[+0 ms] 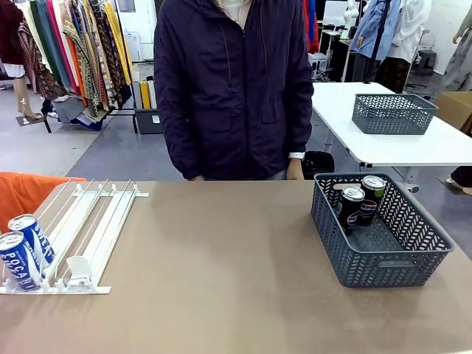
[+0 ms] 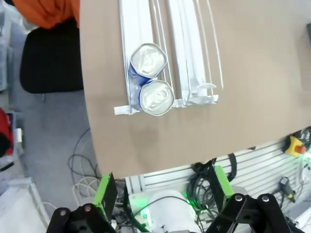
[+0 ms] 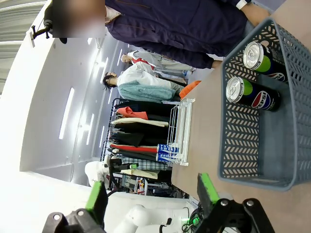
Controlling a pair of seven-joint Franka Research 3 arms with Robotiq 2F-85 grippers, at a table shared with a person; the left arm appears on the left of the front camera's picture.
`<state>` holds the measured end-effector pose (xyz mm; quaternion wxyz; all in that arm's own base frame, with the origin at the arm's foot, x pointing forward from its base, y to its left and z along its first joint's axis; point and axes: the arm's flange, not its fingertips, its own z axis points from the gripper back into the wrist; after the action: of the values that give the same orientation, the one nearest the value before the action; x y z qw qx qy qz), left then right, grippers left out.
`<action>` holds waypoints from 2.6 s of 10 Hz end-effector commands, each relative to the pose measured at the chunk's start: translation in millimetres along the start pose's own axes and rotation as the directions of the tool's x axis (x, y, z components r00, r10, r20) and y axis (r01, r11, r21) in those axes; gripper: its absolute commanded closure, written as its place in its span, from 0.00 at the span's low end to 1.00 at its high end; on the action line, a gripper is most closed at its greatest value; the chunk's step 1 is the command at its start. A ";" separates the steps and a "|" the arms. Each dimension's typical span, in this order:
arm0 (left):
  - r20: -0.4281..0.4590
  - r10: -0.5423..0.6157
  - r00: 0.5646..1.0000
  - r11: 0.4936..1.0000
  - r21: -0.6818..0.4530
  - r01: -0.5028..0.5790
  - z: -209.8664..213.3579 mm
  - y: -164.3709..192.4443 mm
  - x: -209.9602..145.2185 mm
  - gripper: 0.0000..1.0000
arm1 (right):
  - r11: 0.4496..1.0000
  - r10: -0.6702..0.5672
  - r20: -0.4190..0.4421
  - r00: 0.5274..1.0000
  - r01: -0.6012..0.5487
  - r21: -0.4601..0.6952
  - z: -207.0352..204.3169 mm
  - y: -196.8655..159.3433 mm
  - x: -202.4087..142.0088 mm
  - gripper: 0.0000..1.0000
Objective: Retrieve and store the cans from the dispenser.
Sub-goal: Pick up one can from the Automatic Can Dispenser and place it in the middle of the table.
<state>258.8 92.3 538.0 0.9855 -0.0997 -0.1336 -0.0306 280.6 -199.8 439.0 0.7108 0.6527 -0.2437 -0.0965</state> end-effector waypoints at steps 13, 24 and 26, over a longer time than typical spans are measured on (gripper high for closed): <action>-0.184 0.034 0.982 0.998 0.051 -0.025 -161.3 -8.8 29.8 0.00 | 1.000 0.016 -0.008 1.000 -0.016 0.003 0.8 1.7 -0.5 0.00; -0.254 0.061 0.965 0.989 0.144 -0.025 -196.8 -5.6 17.3 0.10 | 1.000 0.016 -0.008 1.000 -0.016 0.003 0.8 1.7 -0.5 0.00; -0.257 0.057 0.965 0.989 0.148 -0.019 -195.6 -4.5 17.0 1.00 | 1.000 0.016 -0.008 1.000 -0.016 0.003 0.8 1.7 -0.5 0.00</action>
<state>376.8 55.9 387.6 0.9988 -0.0442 0.0000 -0.0216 280.6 -199.8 439.1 0.7108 0.6527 -0.2438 -0.0964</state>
